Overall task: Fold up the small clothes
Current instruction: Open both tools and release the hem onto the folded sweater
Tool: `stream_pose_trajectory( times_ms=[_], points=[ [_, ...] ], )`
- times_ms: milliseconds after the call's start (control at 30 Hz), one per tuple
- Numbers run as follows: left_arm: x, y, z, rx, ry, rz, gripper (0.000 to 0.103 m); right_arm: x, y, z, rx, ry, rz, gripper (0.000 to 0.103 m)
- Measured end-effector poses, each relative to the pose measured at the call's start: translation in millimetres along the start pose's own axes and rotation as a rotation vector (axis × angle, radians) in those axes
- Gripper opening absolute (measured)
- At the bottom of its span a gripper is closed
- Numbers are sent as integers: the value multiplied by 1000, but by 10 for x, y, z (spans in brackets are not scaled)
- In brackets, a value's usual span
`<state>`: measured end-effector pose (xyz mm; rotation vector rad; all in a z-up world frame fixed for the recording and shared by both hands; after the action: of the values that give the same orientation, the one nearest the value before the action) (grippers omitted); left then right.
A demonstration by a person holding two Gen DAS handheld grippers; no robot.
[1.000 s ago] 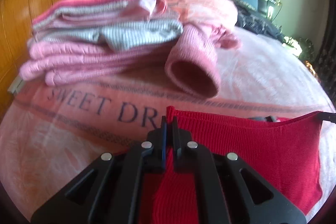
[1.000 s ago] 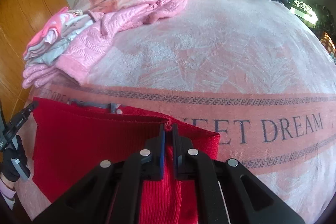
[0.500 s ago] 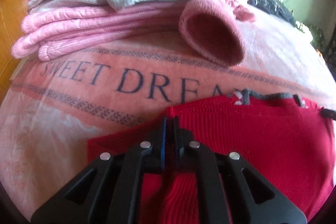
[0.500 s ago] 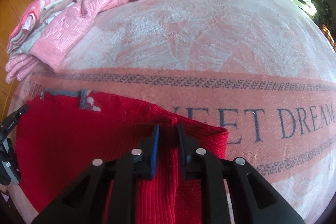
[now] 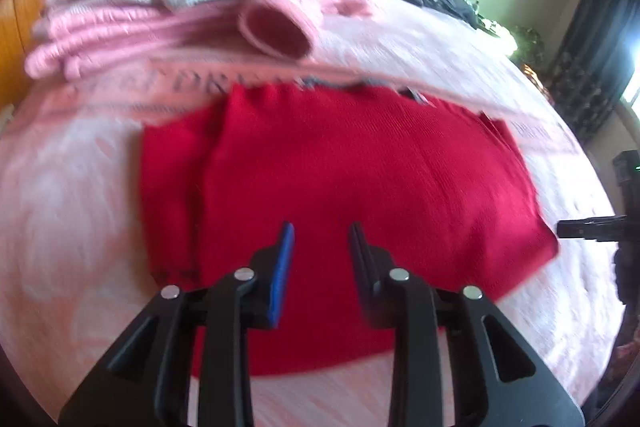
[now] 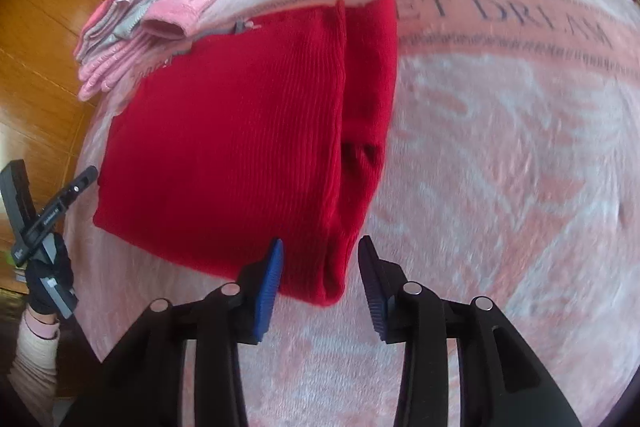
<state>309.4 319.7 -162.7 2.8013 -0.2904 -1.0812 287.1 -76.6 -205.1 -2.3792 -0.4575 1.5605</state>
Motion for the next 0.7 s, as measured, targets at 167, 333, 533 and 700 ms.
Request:
stream_pose_trajectory(
  times_ms=[167,333,533,700],
  points=[
    [102,92,273,-54,-73,30,38,218,52,119,110,-34,-49,43],
    [225,38,456,-84,-129,24,40,155,-16,102,148,-34,-97,8],
    [267,-20,516,-102,-151,43,35,-88,120,97,88,-12,-20,6],
    [278,-59,523,-136,-147,63,35,124,230,229,122,-45,-28,6]
  ],
)
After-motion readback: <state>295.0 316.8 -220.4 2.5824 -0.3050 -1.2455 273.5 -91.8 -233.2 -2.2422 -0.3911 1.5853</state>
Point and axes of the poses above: each gripper's, at about its wrist camera, not at the fingertips, and x roughly the way its jaws point, y to its right, z to its underside, the point moved 10 cm from there along x, roughly the way its jaws point, and after that the axes turned 11 degrees about y, right-handed, at the moved point
